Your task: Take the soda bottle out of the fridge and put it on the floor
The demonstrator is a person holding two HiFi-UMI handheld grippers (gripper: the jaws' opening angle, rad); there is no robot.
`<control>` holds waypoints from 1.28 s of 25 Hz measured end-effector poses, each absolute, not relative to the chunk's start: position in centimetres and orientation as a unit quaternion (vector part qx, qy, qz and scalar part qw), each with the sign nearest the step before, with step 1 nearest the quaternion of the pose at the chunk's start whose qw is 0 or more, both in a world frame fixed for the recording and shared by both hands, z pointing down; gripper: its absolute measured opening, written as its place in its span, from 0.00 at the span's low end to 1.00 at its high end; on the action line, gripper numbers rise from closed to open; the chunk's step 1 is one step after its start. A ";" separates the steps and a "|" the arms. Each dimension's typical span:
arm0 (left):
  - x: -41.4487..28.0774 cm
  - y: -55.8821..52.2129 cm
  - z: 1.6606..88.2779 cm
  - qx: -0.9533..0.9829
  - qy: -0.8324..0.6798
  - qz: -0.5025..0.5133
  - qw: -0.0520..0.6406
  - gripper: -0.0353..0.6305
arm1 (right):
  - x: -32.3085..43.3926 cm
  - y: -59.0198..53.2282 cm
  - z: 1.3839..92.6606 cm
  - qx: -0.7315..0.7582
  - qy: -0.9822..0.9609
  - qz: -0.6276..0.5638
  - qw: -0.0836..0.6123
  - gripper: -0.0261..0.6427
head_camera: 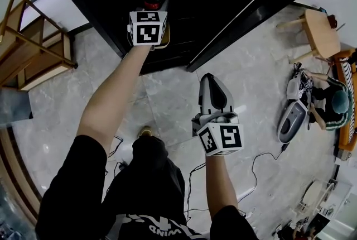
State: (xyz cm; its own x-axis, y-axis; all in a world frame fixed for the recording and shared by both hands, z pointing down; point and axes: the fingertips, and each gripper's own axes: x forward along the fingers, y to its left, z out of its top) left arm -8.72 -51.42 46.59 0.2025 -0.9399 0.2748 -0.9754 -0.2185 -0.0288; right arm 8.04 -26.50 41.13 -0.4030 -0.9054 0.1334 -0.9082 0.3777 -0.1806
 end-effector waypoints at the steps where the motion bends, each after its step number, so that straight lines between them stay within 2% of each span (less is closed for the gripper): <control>1: -8.5 -51.2 46.5 0.777 -0.615 0.115 0.077 0.51 | 8.0 -26.4 41.2 0.546 -0.830 0.112 0.004 0.07; 18: -3.7 -41.4 44.2 0.838 -0.540 0.049 0.061 0.51 | 8.9 -20.2 48.2 0.542 -0.836 0.087 -0.014 0.07; 32: -0.7 -34.7 49.5 0.852 -0.521 0.038 0.034 0.51 | 11.9 -14.4 57.5 0.550 -0.832 0.066 -0.029 0.07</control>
